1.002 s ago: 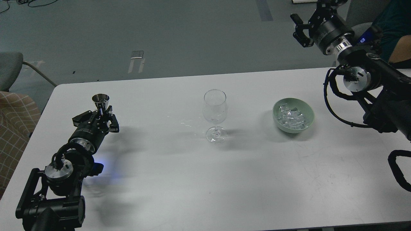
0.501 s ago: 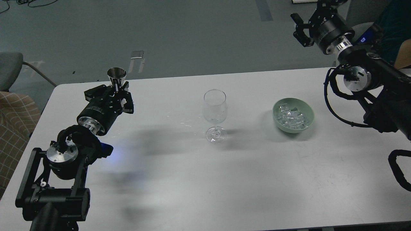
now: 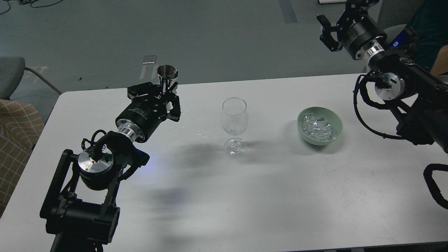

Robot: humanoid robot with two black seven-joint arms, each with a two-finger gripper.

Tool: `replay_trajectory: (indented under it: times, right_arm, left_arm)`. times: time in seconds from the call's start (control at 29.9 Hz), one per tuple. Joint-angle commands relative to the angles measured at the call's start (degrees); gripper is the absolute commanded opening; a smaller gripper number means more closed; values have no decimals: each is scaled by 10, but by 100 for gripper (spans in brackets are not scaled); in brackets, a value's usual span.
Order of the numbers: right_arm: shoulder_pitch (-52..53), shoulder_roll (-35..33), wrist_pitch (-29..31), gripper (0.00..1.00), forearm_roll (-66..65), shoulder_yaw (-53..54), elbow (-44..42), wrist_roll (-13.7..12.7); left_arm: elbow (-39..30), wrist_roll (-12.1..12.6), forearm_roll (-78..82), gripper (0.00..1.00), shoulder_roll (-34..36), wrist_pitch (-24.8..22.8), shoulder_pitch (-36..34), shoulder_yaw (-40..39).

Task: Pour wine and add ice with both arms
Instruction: 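Lift the jigger with the left gripper and carry it toward the wine glass, then position the jigger just above the wine glass rim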

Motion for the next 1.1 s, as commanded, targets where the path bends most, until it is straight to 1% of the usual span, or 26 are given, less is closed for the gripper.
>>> replay_trajectory:
  times: [0.0,0.27,0.57,0.7,1.07]
  right_arm:
    - [-1,0,0,100,0,0,-1,0]
    - [-5,4,-3,100,0,0,-1,0]
    - [-5,2,-3,100,1,0,0,0]
    - [-9,5,-3,100,0,0,0,0]
    - [-12,1,-4,100,1,0,1,0]
  left_arm:
    - [-8,0,23,3,-5,19,-1,18]
    - [-6,2,77,3,-5,47,-23,47]
    - [-1,-1,90,3,-5,52,-33,69]
    - [-1,1,110,3,-5,69,-41,76]
    - [4,2,136,3,-5,71,-52,118]
